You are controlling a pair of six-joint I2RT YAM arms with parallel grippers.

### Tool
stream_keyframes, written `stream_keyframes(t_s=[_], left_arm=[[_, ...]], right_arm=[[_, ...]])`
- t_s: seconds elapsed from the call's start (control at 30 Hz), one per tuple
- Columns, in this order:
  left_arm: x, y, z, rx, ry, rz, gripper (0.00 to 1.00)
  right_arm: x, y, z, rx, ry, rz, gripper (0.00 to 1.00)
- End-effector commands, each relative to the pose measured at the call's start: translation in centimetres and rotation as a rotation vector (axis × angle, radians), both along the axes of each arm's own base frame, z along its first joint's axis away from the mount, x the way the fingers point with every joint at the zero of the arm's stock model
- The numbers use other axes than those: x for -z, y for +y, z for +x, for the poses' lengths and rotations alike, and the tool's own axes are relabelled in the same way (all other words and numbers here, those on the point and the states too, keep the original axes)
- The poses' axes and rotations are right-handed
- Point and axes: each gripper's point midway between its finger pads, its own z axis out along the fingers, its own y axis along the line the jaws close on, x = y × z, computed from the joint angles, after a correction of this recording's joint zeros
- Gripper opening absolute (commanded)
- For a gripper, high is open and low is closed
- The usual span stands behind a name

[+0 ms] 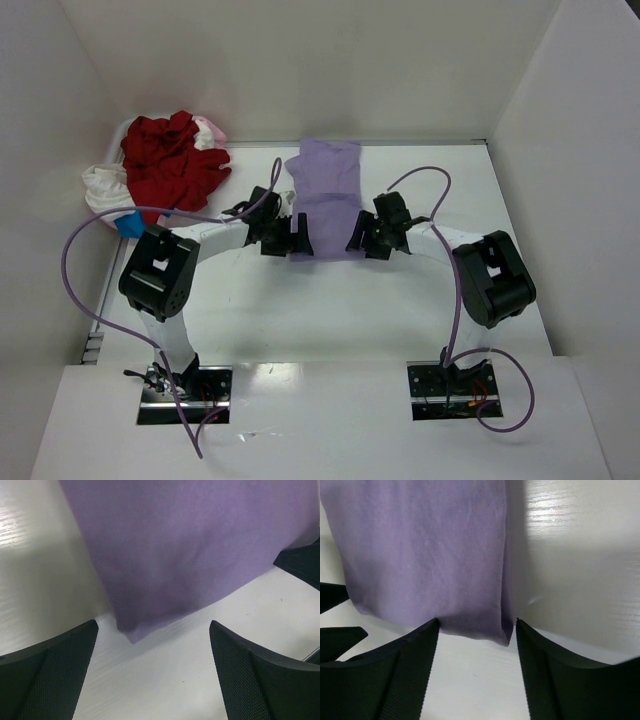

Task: Fold and stack the t-shirts
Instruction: Grab one side of the 2/3 rectangular tshirt with both arms

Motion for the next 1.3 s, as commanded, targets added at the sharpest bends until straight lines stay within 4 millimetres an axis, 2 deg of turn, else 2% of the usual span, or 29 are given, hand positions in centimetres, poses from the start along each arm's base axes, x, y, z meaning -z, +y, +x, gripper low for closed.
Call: stream_keyframes(t_s=[0.0, 0.1, 0.23, 0.27, 0.4, 0.47, 0.6, 0.67, 0.7, 0.8, 0.83, 0.87, 1.07, 1.17, 1.2, 1.27], left_arm=[[-0.5, -0.7, 0.8, -0.011, -0.028, -0.042, 1.00], [-0.6, -0.9, 1.2, -0.010, -0.038, -0.046, 0.96], [0.1, -0.6, 0.6, -0.011, -0.003, -0.030, 0.71], [-0.3, -0.5, 0.8, -0.016, -0.016, -0.028, 0.62], [-0.6, -0.5, 0.7, -0.016, -0.019, -0.029, 0.52], [-0.5, -0.4, 0.5, -0.016, -0.010, -0.026, 0.52], [0.4, -0.2, -0.2, -0.011, 0.018, -0.021, 0.48], [0.3, -0.4, -0.3, -0.013, 0.026, -0.031, 0.38], [0.8, -0.3, -0.6, -0.013, 0.046, -0.023, 0.24], [1.2, -0.4, -1.1, -0.003, 0.072, -0.028, 0.11], [0.8, -0.3, -1.2, -0.003, 0.069, -0.029, 0.04], [1.2, -0.1, -1.8, -0.004, 0.090, -0.020, 0.02], [0.0, 0.8, -3.3, 0.005, 0.087, -0.002, 0.00], [-0.4, 1.0, -4.5, 0.021, 0.089, 0.004, 0.00], [-0.7, 0.7, -4.6, 0.029, 0.076, 0.007, 0.00], [-1.3, 0.7, -5.7, 0.041, 0.089, 0.014, 0.00]], right_arm=[[-1.3, 0.1, 0.8, 0.016, -0.061, 0.004, 0.67], [-0.7, 0.0, 0.7, 0.016, -0.053, 0.000, 0.56], [0.0, -0.2, 0.6, 0.021, -0.037, -0.015, 0.45], [0.0, -0.2, 0.6, 0.021, -0.037, -0.015, 0.45], [0.3, -0.2, 0.7, 0.021, -0.036, -0.015, 0.43], [1.0, -0.3, 0.4, 0.021, -0.019, -0.023, 0.43], [0.9, -0.2, 0.5, 0.021, -0.027, -0.019, 0.41], [1.2, -0.2, 0.7, 0.021, -0.027, -0.019, 0.30], [1.5, -0.1, 0.5, 0.015, -0.015, -0.016, 0.20], [1.7, 0.3, 0.2, 0.000, 0.004, -0.003, 0.09], [1.7, 0.3, 0.2, 0.000, 0.004, -0.003, 0.01], [2.1, 0.1, -0.2, 0.000, 0.017, -0.008, 0.00], [2.0, -0.5, -3.4, -0.019, 0.038, -0.018, 0.00], [1.2, -0.2, -5.2, -0.040, 0.041, -0.014, 0.00], [0.1, 0.3, -5.2, -0.041, 0.017, 0.005, 0.00], [-0.2, 0.8, -6.7, -0.062, 0.039, 0.003, 0.00]])
